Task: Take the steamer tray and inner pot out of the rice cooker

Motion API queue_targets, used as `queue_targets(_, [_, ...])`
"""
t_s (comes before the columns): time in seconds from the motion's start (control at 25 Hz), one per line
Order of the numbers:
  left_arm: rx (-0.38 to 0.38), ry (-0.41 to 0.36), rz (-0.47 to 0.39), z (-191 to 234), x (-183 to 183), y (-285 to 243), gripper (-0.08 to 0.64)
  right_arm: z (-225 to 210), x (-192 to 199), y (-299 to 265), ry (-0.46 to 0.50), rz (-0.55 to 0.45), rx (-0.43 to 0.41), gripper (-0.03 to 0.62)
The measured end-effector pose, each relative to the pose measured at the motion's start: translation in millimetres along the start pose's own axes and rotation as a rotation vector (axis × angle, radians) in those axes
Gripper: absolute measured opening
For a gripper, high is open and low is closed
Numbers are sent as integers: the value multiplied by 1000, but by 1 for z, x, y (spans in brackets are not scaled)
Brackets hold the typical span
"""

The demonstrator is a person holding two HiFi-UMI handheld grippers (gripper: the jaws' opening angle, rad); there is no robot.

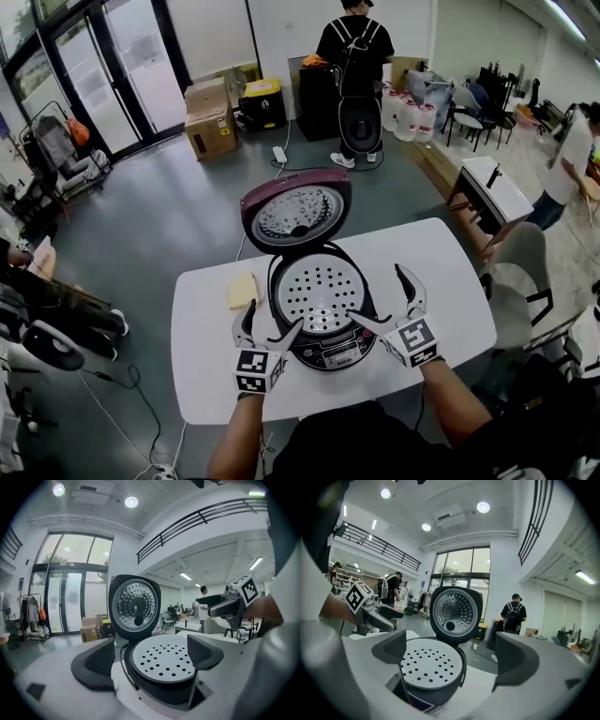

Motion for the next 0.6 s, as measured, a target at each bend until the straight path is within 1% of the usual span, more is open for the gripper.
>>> queue_targets(0.12, [-11, -23, 50, 4, 4, -21, 466, -17, 8, -23, 35, 61, -62, 589])
queue_targets(0.32, [-28, -52, 153, 15, 18, -52, 433, -32, 28, -63, 137, 174, -149, 586])
queue_targets(0.48, [21, -93, 279, 18, 34, -74, 420, -40, 43, -94, 162, 258, -181, 583])
queue_targets(0.6, [64, -150, 367, 19, 45, -91, 402, -45, 54, -116, 171, 319, -187, 574])
Point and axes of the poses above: the fingertips, and each gripper's own axes: y backward along the fingers, z to its left, x out of its underside, the point moved 7 cm from there along y, backward along the fingers, and after that the axes turned 15 degrees about -y, right-handed, at the moved point
